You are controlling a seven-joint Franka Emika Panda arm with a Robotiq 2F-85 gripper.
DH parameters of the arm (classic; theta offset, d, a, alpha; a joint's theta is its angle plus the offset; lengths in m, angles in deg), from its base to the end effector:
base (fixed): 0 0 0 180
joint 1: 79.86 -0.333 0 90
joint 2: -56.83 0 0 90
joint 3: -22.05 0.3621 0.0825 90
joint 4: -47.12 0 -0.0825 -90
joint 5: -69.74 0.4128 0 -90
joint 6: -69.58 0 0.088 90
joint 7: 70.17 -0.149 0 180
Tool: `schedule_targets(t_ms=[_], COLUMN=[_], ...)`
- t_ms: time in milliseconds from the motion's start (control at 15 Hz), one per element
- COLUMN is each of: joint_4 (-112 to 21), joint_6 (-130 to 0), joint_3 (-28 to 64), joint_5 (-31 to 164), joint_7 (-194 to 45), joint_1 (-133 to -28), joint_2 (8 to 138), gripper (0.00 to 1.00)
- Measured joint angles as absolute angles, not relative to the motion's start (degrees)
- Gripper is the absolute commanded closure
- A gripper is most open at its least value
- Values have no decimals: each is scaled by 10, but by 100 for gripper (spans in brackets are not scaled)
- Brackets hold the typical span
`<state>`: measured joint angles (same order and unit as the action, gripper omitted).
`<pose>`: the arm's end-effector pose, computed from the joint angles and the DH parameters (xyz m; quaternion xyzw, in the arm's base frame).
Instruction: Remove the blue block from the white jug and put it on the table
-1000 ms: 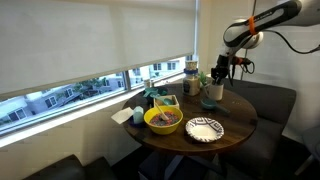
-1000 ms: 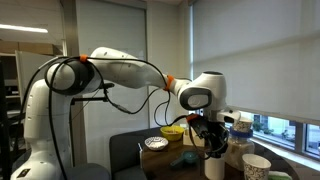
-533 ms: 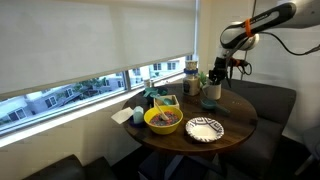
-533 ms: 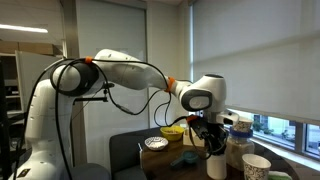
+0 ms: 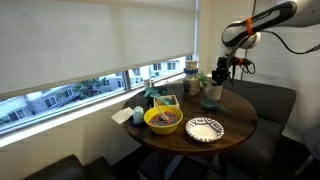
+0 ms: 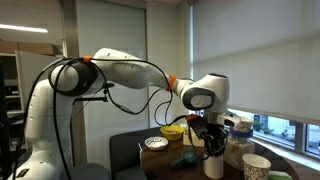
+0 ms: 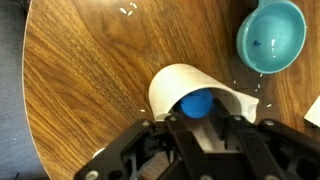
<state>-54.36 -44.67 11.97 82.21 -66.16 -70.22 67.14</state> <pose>0.6255 -0.1953 0.4560 -0.9804 0.1762 -0.0401 0.0779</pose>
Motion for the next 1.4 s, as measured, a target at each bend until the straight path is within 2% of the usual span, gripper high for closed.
schedule_targets(t_ms=[467,800,1200,1267,1400], joint_4=[-508,-500,-495,-488,-472], joint_6=[-467,-467,-378,-362,-340], joint_3=[118,122,149,157,171], joint_5=[833,917,1008,1009,1009], joint_7=[-647,-557,-458,-447,-424], joint_1=[-685,-686,-707,-713,-721], joint_2=[639,591,617,629,650], gripper=[90,90,90,65,65])
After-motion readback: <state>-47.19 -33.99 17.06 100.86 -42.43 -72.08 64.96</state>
